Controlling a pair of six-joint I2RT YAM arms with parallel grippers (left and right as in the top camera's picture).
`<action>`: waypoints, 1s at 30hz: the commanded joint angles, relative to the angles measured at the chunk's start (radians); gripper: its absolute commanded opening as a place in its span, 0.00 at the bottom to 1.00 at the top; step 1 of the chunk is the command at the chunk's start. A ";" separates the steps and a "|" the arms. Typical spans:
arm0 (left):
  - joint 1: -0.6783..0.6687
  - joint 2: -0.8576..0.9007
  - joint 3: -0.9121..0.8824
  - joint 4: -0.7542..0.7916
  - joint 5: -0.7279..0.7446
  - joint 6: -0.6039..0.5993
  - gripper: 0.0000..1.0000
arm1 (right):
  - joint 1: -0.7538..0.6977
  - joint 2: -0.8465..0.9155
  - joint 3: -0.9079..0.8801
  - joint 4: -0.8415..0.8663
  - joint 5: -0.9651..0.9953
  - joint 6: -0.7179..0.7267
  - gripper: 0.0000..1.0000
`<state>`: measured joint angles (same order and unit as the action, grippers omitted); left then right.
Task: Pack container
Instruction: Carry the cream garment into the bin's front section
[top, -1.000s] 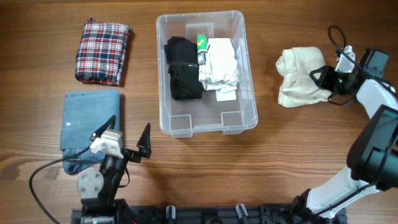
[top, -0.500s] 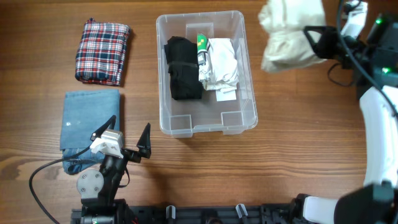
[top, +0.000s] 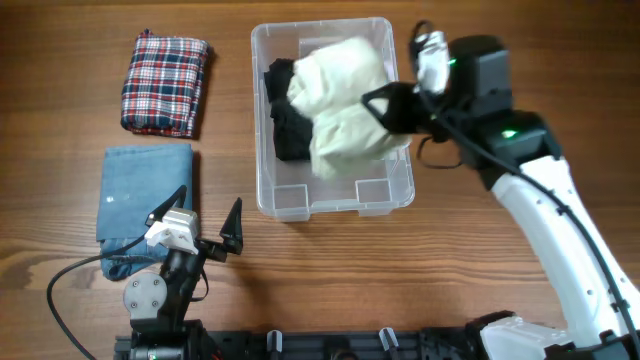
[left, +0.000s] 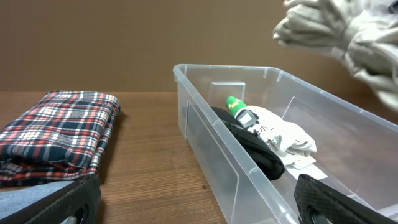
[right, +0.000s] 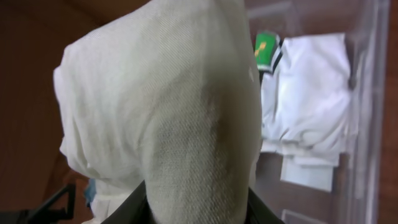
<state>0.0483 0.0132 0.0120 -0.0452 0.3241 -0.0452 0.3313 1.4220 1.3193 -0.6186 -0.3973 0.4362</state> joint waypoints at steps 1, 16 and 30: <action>0.007 -0.006 -0.006 0.000 0.008 0.015 1.00 | 0.087 0.013 0.025 0.019 0.151 0.060 0.27; 0.007 -0.006 -0.006 0.000 0.008 0.015 1.00 | 0.137 0.290 0.024 0.077 0.141 0.129 0.27; 0.007 -0.006 -0.006 0.000 0.008 0.015 1.00 | 0.248 0.303 0.014 0.050 0.143 0.140 0.67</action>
<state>0.0483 0.0128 0.0120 -0.0456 0.3241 -0.0452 0.5686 1.7187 1.3190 -0.5762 -0.2214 0.5701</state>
